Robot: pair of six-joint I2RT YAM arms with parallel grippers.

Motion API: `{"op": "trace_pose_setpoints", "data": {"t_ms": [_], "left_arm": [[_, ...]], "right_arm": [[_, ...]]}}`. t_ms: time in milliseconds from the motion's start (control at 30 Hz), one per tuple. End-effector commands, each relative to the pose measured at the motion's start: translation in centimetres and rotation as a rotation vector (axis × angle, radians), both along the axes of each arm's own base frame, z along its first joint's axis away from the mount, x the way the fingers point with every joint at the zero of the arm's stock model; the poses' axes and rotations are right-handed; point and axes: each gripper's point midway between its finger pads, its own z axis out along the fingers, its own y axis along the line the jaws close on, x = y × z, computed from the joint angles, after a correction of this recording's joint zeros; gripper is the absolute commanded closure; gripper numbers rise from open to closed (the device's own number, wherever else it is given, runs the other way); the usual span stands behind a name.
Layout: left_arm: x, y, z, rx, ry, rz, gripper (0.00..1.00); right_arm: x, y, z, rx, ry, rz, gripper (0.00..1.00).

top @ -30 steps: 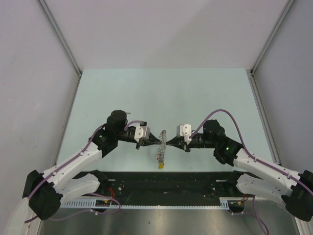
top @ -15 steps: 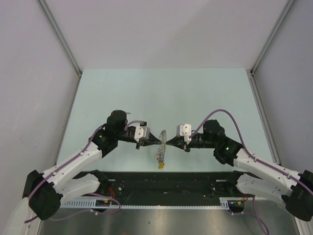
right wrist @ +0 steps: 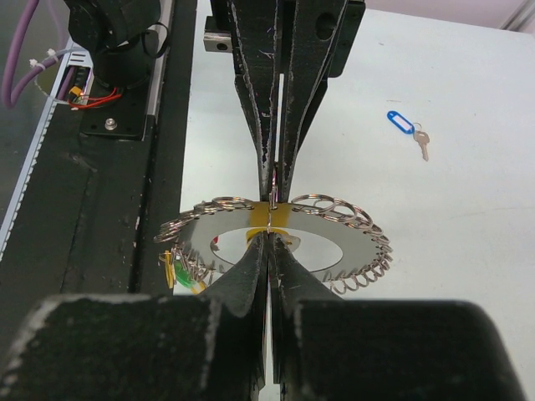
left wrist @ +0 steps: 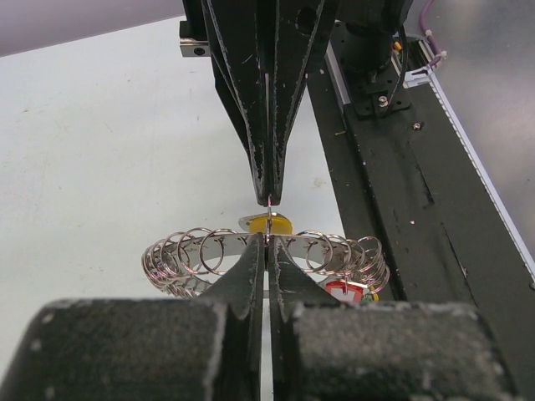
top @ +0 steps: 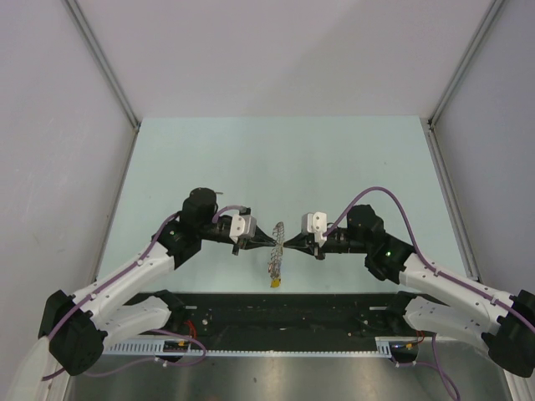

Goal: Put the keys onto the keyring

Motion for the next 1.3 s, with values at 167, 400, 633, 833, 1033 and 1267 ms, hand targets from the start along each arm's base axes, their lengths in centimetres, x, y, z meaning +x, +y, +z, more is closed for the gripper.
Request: {"op": "trace_pose_setpoints", "data": {"t_ms": [167,400,633,833,1033,1267], "left_arm": [[0.47,-0.44,2.96,-0.061,-0.074,-0.020,1.00],[0.35,-0.50,2.86,-0.059,-0.063,-0.026,1.00],[0.46,-0.40,3.03,-0.062,-0.074,-0.016,1.00],[0.46,-0.42,3.06,-0.063,-0.074,-0.018,1.00],[0.51,-0.41,3.01,-0.060,-0.069,-0.012,1.00],[0.47,-0.45,2.89,-0.058,-0.060,-0.013,1.00]], "right_arm": [[-0.08,0.21,1.95,0.040,-0.043,0.004,1.00],[0.42,0.15,2.00,0.045,-0.046,-0.027,1.00],[0.43,0.01,2.09,0.047,-0.048,-0.032,1.00],[0.22,0.03,2.20,0.052,-0.051,-0.023,1.00],[-0.04,0.09,2.18,0.051,-0.053,-0.005,1.00],[-0.01,0.15,2.08,0.049,-0.052,-0.003,1.00]]}}
